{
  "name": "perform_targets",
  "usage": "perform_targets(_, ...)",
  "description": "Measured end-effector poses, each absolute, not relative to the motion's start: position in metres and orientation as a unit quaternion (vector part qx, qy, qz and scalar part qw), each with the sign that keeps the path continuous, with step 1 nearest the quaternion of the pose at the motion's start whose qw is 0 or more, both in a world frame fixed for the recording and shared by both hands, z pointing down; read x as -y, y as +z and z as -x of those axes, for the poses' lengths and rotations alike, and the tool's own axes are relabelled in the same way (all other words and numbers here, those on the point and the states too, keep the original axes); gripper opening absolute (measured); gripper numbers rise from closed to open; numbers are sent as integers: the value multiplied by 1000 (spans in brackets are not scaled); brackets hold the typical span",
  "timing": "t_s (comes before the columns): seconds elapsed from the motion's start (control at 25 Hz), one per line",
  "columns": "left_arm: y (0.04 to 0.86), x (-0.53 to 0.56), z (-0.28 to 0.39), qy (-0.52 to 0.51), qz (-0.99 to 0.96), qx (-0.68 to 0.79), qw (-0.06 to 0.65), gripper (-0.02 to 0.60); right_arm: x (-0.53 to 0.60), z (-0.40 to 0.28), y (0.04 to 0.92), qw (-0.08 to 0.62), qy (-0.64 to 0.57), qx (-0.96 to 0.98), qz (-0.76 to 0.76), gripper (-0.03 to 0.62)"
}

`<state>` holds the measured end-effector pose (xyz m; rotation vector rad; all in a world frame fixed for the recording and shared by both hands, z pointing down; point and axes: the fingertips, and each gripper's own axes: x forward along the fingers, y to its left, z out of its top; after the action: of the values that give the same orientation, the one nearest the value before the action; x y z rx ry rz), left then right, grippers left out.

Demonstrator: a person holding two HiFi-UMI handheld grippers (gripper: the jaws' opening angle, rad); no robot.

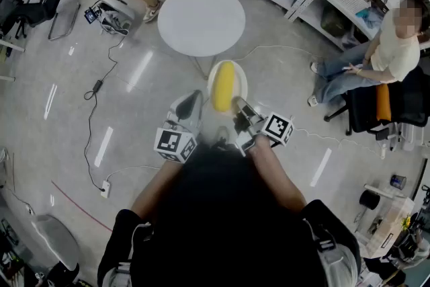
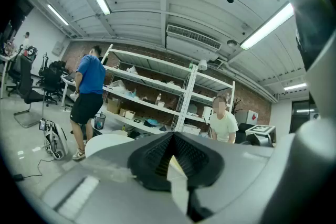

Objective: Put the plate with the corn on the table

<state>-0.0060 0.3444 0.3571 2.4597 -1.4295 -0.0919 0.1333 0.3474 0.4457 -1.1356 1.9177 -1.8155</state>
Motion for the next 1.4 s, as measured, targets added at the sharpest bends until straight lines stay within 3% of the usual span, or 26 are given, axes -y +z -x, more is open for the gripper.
perform_targets(1.4,351,-362,73,-52,-853,498,148,3,-363,-86,441,162,-615,-655,408,35)
